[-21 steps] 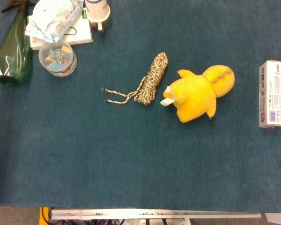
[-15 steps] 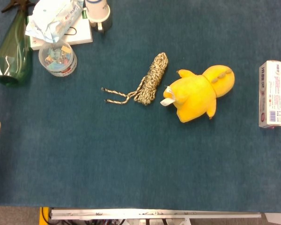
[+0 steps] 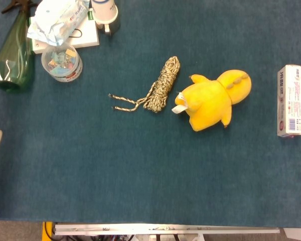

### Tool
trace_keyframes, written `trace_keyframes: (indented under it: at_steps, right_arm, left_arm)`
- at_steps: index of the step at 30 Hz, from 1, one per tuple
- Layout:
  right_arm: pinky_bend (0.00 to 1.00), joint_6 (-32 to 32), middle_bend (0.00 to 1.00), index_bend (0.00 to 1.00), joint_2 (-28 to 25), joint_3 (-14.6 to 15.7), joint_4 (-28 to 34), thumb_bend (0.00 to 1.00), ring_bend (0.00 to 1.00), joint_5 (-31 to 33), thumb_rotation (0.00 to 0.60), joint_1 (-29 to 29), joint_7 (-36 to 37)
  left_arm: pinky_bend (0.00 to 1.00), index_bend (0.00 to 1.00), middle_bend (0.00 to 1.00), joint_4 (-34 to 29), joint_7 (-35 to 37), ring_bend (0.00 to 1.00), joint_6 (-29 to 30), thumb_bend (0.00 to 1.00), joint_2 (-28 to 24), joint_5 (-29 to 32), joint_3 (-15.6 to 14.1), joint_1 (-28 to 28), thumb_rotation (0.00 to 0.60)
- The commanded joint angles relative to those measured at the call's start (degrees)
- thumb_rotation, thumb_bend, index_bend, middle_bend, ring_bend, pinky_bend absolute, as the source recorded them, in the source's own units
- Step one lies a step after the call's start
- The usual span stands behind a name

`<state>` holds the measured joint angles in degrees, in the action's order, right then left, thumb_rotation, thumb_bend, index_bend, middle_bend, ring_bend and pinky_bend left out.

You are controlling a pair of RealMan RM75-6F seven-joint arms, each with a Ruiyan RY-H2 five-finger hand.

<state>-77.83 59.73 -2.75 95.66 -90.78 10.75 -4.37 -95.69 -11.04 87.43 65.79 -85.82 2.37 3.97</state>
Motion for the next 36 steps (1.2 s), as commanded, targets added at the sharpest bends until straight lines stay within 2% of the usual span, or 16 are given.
trace_keyframes:
  at_steps: [1,10,20,23,27,28,30,33,36]
  right_arm:
    - [0.36,1.4,0.23,0.15,-0.2,-0.2,0.8,0.18,0.18,-1.0,0.600,1.5,0.0]
    - [0.35,7.9,0.23,0.15,1.1,-1.1,2.2,0.09,0.17,-1.6,0.600,6.9,-1.3]
    - [0.33,10.8,0.23,0.15,3.9,-1.7,2.1,0.00,0.16,-1.1,0.600,10.4,-1.7]
    - [0.28,12.1,0.23,0.15,4.3,-1.6,2.3,0.00,0.15,-1.3,0.600,11.6,-1.2]
    - [0.13,14.3,0.23,0.15,5.0,-1.7,3.0,0.00,0.08,-1.2,0.598,13.5,-0.3]
    - [0.10,15.2,0.22,0.15,5.2,-1.7,3.4,0.00,0.06,-1.0,0.591,14.1,0.1]
    - [0.03,16.4,0.21,0.15,5.6,-1.8,3.7,0.00,0.03,-0.9,0.535,15.1,0.6]
    - [0.00,18.4,0.18,0.15,6.7,-1.9,3.6,0.00,0.00,-0.6,0.451,16.8,1.0]
    - [0.00,19.6,0.16,0.15,8.1,-1.9,3.1,0.00,0.00,-0.5,0.401,18.1,0.4]
  left_arm:
    - [0.07,0.06,0.15,0.0,0.0,0.16,0.0,0.25,0.0,0.0,0.0,0.0,0.600]
    - [0.07,0.06,0.15,0.1,0.4,0.16,0.1,0.25,-0.1,0.1,0.1,-0.1,0.600]
    - [0.07,0.06,0.15,-0.1,1.1,0.16,0.2,0.25,-0.6,0.3,0.1,-0.4,0.600]
    - [0.07,0.06,0.15,-0.3,1.1,0.16,0.2,0.25,-0.7,0.4,0.0,-0.4,0.600]
    - [0.07,0.06,0.15,-0.5,1.1,0.16,0.2,0.25,-0.8,0.4,0.0,-0.5,0.600]
    - [0.07,0.06,0.15,-0.5,1.1,0.16,0.2,0.25,-0.8,0.4,-0.1,-0.6,0.600]
    - [0.07,0.06,0.15,-0.6,1.0,0.16,0.2,0.25,-0.8,0.4,-0.1,-0.6,0.600]
    - [0.07,0.06,0.15,-0.7,0.9,0.16,0.2,0.25,-0.9,0.5,-0.2,-0.8,0.600]
    - [0.07,0.06,0.15,-0.7,1.0,0.16,0.2,0.25,-0.9,0.6,-0.3,-0.9,0.600]
